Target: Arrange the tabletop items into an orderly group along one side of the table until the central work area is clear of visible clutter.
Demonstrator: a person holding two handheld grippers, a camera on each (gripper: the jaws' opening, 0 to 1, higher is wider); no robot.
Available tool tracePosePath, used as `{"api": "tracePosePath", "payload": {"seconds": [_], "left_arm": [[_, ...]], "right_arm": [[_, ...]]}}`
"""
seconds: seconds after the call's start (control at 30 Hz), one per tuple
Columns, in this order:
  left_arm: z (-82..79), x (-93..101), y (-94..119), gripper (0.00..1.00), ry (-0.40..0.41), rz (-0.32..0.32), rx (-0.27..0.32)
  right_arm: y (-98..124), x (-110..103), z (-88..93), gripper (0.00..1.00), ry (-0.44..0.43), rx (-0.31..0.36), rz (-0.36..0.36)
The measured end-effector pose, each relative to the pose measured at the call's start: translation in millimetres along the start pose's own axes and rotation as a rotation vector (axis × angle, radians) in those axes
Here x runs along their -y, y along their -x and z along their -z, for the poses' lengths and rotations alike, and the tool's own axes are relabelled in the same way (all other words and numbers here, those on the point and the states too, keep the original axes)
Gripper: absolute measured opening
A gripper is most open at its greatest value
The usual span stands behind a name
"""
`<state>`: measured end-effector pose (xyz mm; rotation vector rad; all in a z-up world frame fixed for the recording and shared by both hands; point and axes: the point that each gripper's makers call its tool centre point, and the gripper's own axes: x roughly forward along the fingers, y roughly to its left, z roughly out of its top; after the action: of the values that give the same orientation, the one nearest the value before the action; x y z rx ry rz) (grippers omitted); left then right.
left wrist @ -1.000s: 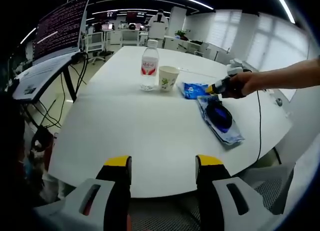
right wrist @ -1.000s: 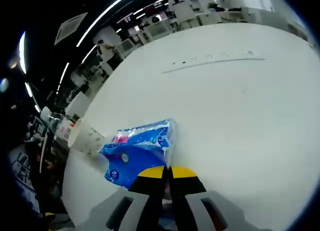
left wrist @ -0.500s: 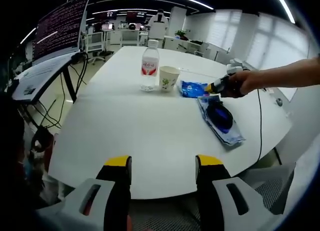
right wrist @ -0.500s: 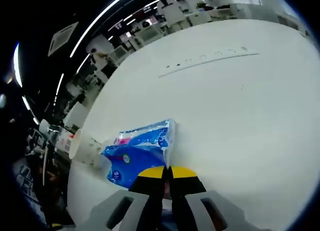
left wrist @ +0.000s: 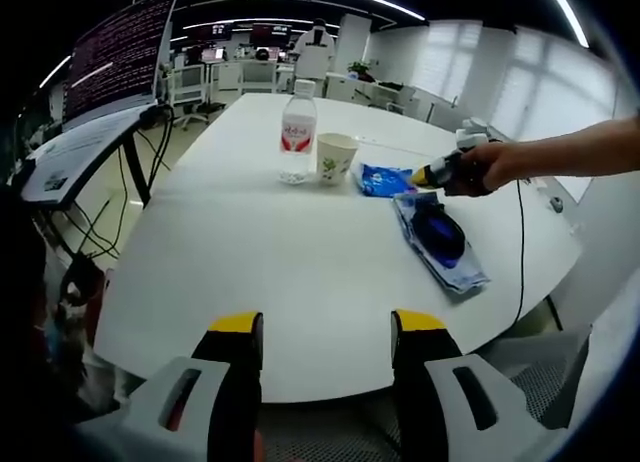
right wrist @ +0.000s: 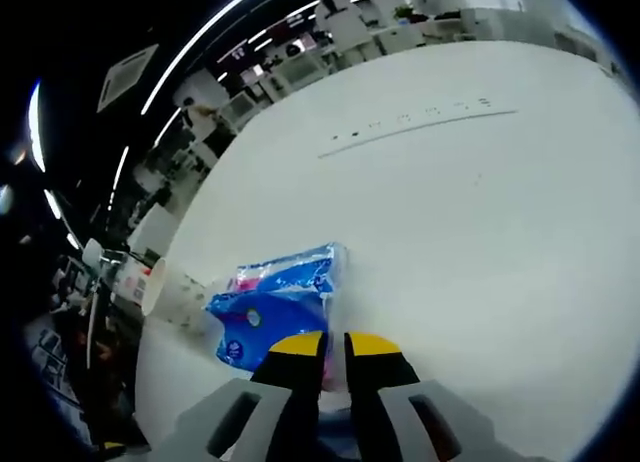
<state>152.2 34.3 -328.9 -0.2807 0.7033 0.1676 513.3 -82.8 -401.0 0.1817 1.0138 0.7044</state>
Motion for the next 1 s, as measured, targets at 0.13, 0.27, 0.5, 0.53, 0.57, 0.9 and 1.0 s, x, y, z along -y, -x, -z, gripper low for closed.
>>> {"api": "tracePosePath", "payload": {"seconds": [0.13, 0.27, 0.5, 0.53, 0.57, 0.9, 1.0], "left_arm": [[-2.8, 1.2, -2, 0.51, -0.008, 0.007, 0.003], [-5.3, 4.1, -6, 0.51, -0.029, 0.020, 0.002], [-4.4, 8.2, -7, 0.50, -0.035, 0.036, -0.002], [-4.6, 8.1, -7, 0.50, -0.036, 0.037, -0.001], [-4.8, 8.2, -7, 0.50, -0.037, 0.038, -0.001], [-4.6, 7.9, -5, 0.50, -0.043, 0.051, 0.001], [-4.5, 5.7, -5, 0.50, -0.046, 0.053, 0.002]], "right_arm": [[7, -2, 2.7, 0.06, 0.010, 0.006, -0.005], [8, -2, 3.6, 0.07, 0.002, 0.002, -0.013], [15, 3, 8.0, 0.07, -0.001, 0.008, -0.007], [16, 4, 8.3, 0.07, -0.005, 0.011, -0.005], [16, 5, 7.7, 0.07, -0.008, 0.015, -0.003], [28, 9, 9.9, 0.07, -0.027, 0.036, 0.012], [32, 8, 11.2, 0.07, -0.031, 0.042, 0.015]]}}
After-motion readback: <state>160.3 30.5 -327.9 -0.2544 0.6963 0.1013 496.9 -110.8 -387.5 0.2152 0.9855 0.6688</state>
